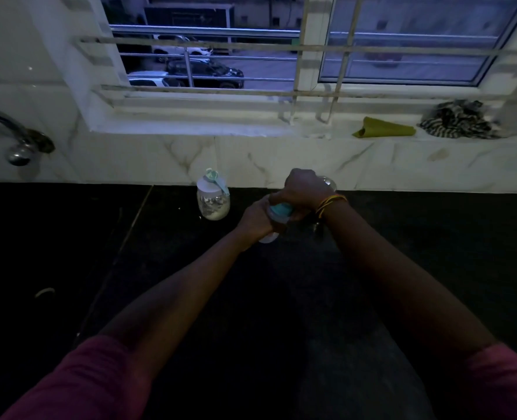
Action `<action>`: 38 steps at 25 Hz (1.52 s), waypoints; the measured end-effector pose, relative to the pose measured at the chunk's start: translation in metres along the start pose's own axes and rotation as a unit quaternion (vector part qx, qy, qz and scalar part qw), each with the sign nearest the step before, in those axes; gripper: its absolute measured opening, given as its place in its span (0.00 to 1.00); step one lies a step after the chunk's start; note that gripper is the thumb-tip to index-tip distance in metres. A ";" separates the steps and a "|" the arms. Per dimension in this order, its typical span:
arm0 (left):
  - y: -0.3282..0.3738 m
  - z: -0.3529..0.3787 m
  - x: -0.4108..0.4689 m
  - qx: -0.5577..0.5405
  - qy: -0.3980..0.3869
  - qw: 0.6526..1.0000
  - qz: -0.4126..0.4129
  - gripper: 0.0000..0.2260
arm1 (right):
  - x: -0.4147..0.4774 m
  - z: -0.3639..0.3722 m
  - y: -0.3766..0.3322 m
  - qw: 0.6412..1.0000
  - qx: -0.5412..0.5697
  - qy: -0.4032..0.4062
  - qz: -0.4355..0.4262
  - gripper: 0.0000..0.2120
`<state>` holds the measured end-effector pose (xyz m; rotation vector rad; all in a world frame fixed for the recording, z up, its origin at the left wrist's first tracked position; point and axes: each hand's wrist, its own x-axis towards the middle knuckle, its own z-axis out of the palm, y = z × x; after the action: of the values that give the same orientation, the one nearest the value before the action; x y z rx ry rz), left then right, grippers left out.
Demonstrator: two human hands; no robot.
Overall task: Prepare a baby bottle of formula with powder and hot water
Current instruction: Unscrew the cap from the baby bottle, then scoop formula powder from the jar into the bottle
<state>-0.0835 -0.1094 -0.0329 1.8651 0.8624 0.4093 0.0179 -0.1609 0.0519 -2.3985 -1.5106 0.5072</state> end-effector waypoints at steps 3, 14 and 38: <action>-0.005 0.001 -0.002 -0.037 -0.018 0.998 -0.037 0.24 | -0.002 -0.010 -0.006 0.996 -0.061 -0.045 -0.056 0.18; -0.032 -0.009 -0.007 -0.116 -0.134 0.981 -0.085 0.27 | -0.003 0.002 0.020 0.964 0.045 -0.026 -0.263 0.08; -0.118 -0.005 -0.021 -0.033 -0.098 0.986 -0.133 0.37 | 0.016 0.139 0.095 0.993 0.017 -0.082 0.088 0.22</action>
<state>-0.1461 -0.0925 -0.1342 1.6685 0.9361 0.0862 0.0425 -0.1815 -0.1141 -2.5313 -1.3449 0.7797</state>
